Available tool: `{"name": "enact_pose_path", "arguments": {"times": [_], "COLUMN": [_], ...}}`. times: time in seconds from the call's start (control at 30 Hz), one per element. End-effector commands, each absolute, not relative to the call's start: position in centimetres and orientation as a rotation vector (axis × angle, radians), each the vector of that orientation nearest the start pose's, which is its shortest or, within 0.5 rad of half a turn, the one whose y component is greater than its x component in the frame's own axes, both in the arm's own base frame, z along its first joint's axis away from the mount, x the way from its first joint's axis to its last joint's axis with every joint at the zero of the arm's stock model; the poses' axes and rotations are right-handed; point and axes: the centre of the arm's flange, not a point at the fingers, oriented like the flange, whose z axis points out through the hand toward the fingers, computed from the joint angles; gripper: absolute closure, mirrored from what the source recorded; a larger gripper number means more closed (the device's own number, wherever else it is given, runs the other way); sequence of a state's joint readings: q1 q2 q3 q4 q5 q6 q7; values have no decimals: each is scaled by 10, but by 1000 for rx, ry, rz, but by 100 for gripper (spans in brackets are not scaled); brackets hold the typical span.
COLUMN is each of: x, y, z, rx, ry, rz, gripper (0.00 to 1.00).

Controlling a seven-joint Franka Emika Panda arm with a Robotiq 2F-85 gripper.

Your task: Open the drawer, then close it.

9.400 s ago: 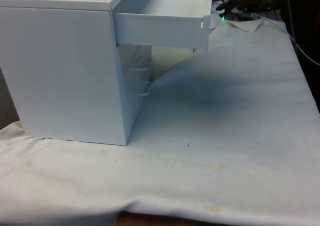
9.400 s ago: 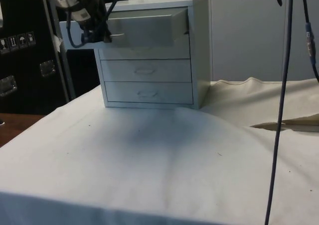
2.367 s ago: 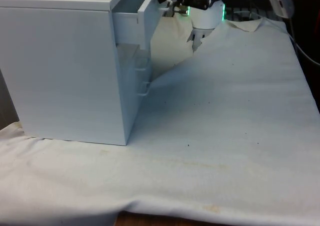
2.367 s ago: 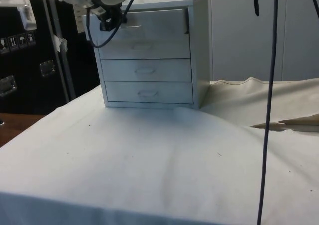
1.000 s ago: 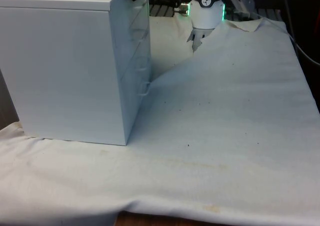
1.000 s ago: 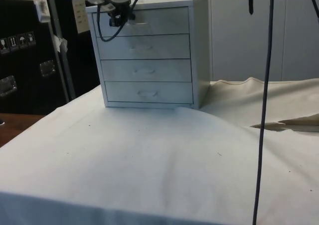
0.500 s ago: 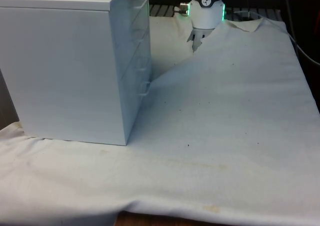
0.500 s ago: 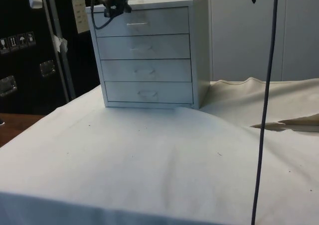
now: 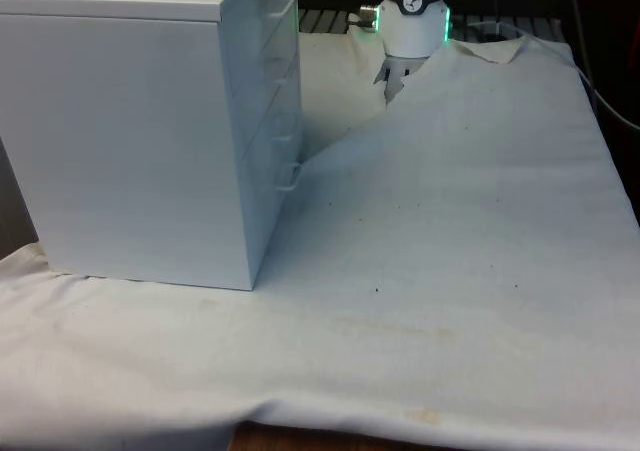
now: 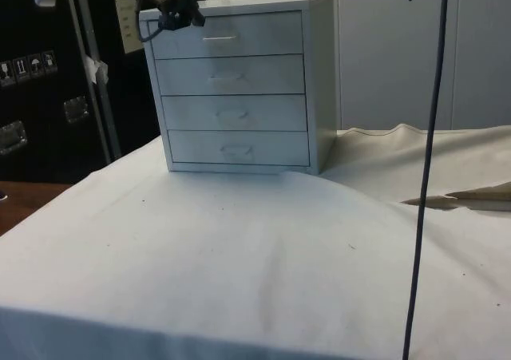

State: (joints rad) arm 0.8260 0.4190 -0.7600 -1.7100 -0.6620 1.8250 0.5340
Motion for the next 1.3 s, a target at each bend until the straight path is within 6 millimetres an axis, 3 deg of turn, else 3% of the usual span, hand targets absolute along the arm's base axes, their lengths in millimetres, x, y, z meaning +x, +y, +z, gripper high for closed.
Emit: {"name": "enact_pose_path", "arguments": {"times": [0.0,1.0,1.27], "x": [628,630,630], "y": [47,93,90], "z": [420,418,418], "rx": [2221,2387,2367], "ry": [-227,-273,-273], "rz": [91,113,111], "gripper": [100,100,98]}}
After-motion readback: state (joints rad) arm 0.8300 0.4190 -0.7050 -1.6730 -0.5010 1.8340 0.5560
